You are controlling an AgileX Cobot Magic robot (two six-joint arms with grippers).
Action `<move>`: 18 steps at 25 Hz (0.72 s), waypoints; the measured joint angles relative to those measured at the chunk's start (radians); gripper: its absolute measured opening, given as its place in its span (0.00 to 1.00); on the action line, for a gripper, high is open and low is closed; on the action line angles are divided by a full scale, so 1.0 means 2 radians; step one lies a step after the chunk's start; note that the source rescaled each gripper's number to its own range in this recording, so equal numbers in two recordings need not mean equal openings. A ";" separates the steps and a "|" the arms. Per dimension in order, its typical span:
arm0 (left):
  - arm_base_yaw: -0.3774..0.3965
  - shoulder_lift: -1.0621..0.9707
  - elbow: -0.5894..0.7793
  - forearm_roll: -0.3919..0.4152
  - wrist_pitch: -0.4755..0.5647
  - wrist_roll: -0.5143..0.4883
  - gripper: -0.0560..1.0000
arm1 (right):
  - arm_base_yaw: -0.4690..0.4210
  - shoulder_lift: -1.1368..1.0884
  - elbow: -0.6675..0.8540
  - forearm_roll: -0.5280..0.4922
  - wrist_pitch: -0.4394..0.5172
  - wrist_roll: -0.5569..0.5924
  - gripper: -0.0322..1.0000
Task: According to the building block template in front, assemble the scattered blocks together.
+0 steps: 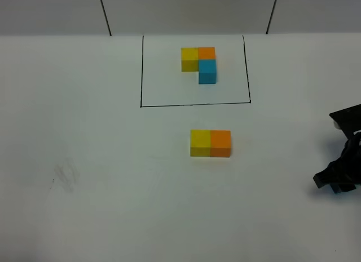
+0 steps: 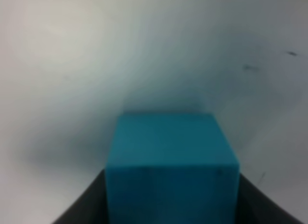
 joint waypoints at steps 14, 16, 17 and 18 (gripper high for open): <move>0.000 0.000 0.000 0.000 0.000 0.000 0.51 | 0.015 -0.224 0.000 0.097 0.044 0.169 0.27; 0.000 0.000 0.000 0.000 0.000 0.000 0.51 | 0.046 -0.224 0.000 0.109 0.054 0.184 0.27; 0.000 0.000 0.000 0.000 0.000 0.000 0.51 | 0.065 -0.222 0.000 0.109 0.055 0.196 0.27; 0.000 0.000 0.000 0.000 0.000 0.000 0.51 | 0.093 -0.217 0.000 0.106 0.054 0.222 0.27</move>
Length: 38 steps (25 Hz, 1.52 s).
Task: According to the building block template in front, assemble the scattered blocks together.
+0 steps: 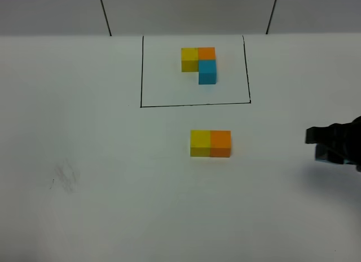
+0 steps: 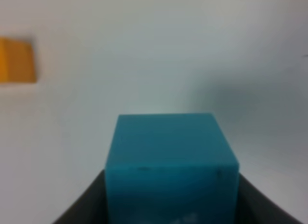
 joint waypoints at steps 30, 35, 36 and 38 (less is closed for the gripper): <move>0.000 0.000 0.000 0.000 0.000 0.000 0.51 | 0.266 0.347 -0.220 -0.138 0.036 0.305 0.27; 0.000 0.000 0.000 0.000 0.000 0.000 0.51 | 0.266 0.371 -0.244 -0.155 0.043 0.305 0.27; 0.000 0.000 0.000 0.000 0.000 0.000 0.51 | 0.266 0.374 -0.248 -0.156 0.044 0.305 0.27; 0.000 0.000 0.000 0.000 0.000 0.000 0.51 | 0.265 0.378 -0.252 -0.157 0.045 0.305 0.27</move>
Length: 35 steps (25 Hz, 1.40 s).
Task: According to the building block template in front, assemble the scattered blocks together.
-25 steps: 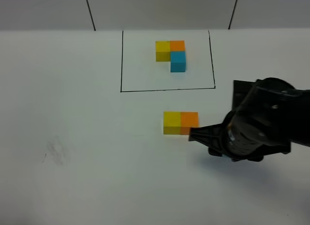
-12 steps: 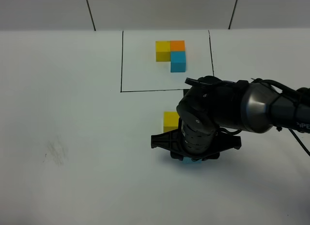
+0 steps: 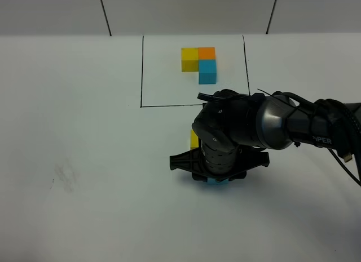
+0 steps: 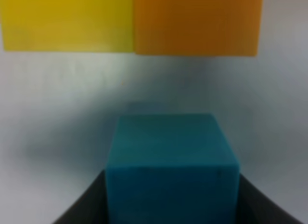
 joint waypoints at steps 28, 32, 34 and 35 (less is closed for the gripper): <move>0.000 0.000 0.000 0.000 0.000 0.000 0.51 | -0.012 0.009 0.000 -0.021 -0.024 0.000 0.27; 0.000 0.000 0.000 0.000 0.000 0.000 0.51 | -0.012 0.013 0.000 -0.023 -0.024 0.000 0.27; 0.000 0.000 0.000 0.000 0.000 0.000 0.51 | -0.012 0.016 -0.001 -0.023 -0.025 0.000 0.27; 0.000 0.000 0.000 0.000 0.000 0.000 0.51 | -0.013 0.016 -0.001 -0.023 -0.026 0.000 0.27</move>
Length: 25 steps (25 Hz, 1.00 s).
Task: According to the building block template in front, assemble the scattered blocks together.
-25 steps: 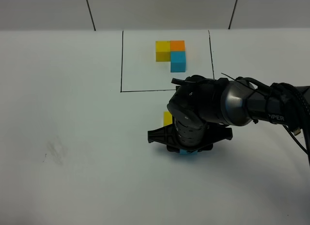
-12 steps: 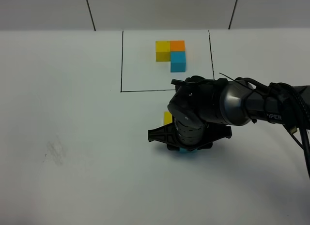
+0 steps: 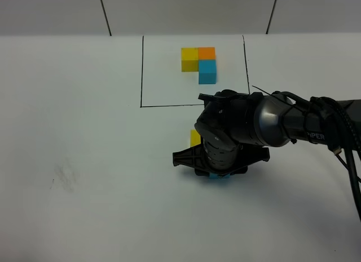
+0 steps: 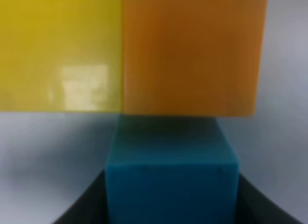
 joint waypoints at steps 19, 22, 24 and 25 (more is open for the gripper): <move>0.000 0.000 0.000 0.000 0.000 0.000 0.51 | -0.007 0.001 0.000 -0.003 -0.003 -0.006 0.27; 0.000 0.000 0.000 0.000 0.000 0.000 0.51 | -0.008 0.001 0.000 -0.005 -0.007 -0.004 0.27; 0.000 0.000 0.000 0.000 0.000 0.000 0.51 | -0.008 0.001 0.000 -0.008 -0.008 0.001 0.27; 0.000 0.000 0.000 0.000 0.000 0.000 0.51 | -0.008 0.001 0.000 -0.008 -0.008 0.002 0.27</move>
